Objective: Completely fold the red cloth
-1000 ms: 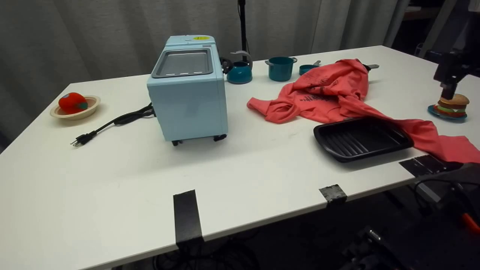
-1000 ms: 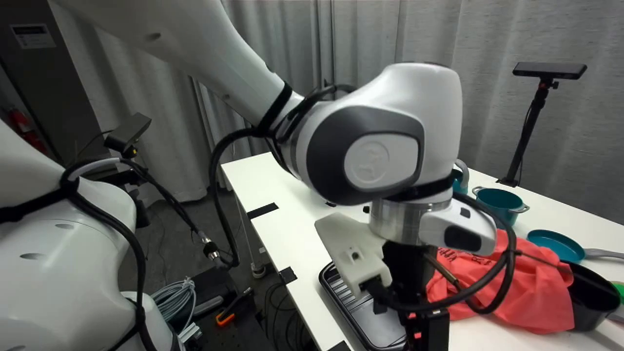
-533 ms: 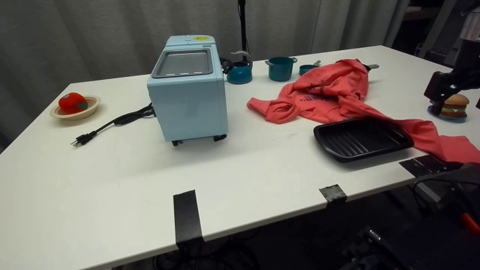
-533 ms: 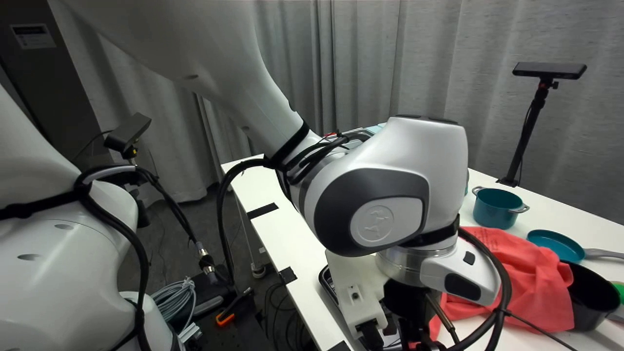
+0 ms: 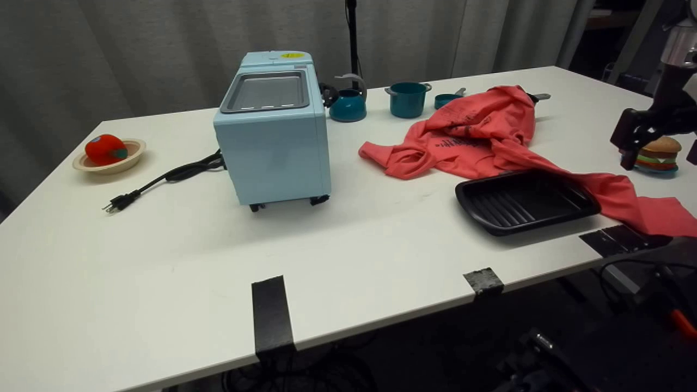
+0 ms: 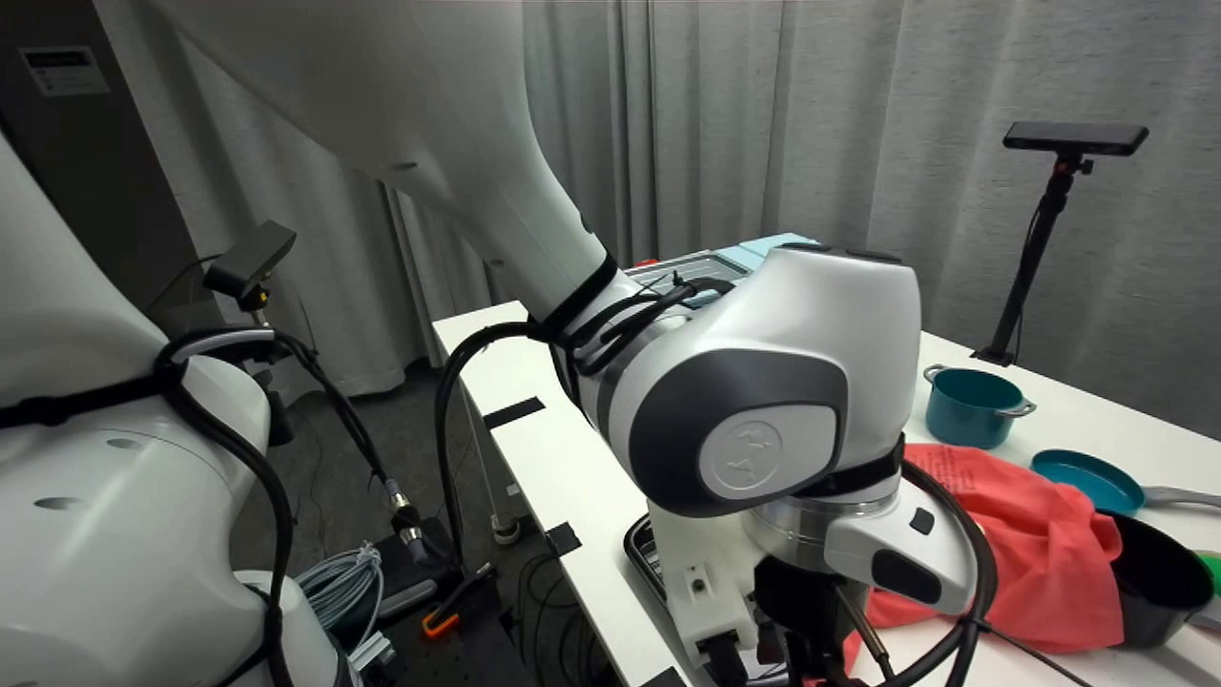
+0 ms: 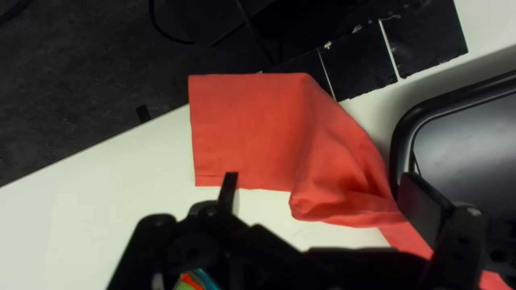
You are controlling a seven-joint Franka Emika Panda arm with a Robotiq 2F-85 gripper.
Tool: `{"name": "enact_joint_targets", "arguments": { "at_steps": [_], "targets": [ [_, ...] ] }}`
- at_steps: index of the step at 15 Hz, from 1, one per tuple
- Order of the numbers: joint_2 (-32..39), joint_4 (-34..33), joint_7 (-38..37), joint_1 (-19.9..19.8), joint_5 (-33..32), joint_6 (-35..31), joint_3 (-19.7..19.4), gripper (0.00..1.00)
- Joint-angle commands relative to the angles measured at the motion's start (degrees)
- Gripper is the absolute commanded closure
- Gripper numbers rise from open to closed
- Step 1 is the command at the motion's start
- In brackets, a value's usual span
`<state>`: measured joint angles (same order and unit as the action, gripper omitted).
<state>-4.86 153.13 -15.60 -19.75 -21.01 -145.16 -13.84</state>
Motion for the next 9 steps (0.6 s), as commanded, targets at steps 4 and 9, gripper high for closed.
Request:
{"name": "enact_joint_targets", "arguments": {
  "at_steps": [4,9],
  "targets": [
    [11.12,-3.42,-7.15,1.04,-2.04,-8.79,-1.87,0.00],
    [16.72,-5.78,-8.97,3.40,-1.34,-10.54,-5.27,0.00]
  ]
}}
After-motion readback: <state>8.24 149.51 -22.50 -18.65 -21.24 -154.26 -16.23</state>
